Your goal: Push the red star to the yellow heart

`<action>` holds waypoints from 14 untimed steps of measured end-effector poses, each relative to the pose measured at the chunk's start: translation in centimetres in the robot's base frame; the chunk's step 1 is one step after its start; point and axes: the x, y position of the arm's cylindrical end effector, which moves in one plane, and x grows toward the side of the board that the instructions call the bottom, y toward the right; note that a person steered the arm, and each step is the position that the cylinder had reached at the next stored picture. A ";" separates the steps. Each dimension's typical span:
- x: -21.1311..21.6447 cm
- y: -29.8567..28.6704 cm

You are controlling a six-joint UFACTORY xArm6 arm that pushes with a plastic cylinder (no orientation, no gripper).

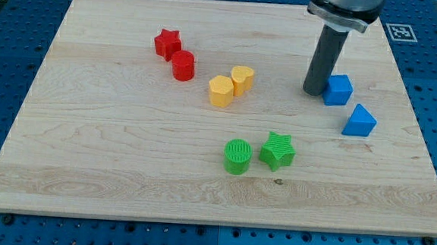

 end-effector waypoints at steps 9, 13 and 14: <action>-9.0 -31.5; -6.8 -22.0; -6.4 -21.1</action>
